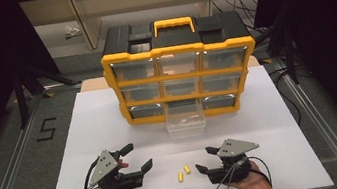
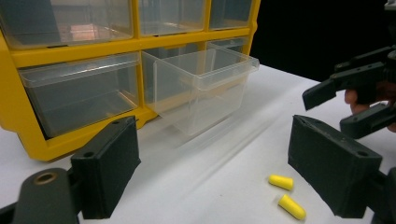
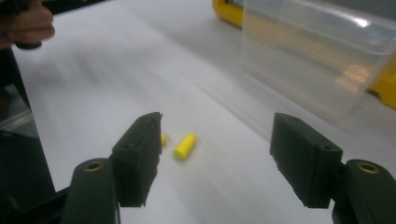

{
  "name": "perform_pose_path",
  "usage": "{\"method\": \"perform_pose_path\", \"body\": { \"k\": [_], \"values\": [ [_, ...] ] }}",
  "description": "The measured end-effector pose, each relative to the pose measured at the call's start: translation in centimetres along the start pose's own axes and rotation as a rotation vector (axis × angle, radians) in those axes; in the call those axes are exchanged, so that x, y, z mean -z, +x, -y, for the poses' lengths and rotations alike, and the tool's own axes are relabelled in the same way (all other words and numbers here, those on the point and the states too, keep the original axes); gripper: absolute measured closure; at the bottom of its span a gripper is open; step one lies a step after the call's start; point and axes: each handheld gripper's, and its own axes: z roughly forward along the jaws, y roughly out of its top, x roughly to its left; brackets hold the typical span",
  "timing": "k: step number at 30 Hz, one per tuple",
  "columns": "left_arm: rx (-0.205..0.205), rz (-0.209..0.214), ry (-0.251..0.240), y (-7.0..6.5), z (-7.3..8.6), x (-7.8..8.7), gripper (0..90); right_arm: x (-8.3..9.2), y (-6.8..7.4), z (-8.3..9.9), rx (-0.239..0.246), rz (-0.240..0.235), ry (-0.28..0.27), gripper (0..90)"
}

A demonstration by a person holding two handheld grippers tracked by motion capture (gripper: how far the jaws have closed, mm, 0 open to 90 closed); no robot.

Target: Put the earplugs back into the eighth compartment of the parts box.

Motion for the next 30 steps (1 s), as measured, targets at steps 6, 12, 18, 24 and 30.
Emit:
{"method": "perform_pose_path", "body": {
  "k": [6, 12, 18, 24, 30],
  "values": [
    [-0.014, 0.005, 0.004, -0.2, 0.0, 0.0, 16.0, -1.8, 0.9, -0.7, 0.039, -0.012, 0.107, 43.4],
    [-0.021, 0.001, 0.010, -0.3, 0.0, 0.2, 16.0, -3.6, 1.1, -1.2, 0.071, -0.039, 0.210, 46.8],
    [-0.021, 0.001, 0.014, -0.5, 0.0, 0.2, 16.0, -5.1, 1.3, -1.4, 0.085, -0.050, 0.271, 50.4],
    [-0.022, -0.013, 0.036, -0.7, 0.0, 0.3, 16.2, -6.2, 1.4, -1.4, 0.102, -0.061, 0.323, 57.4],
    [-0.017, -0.016, 0.043, -0.7, 0.0, 0.3, 16.2, -6.9, 1.4, -1.5, 0.109, -0.077, 0.357, 64.1]
  ]
}}
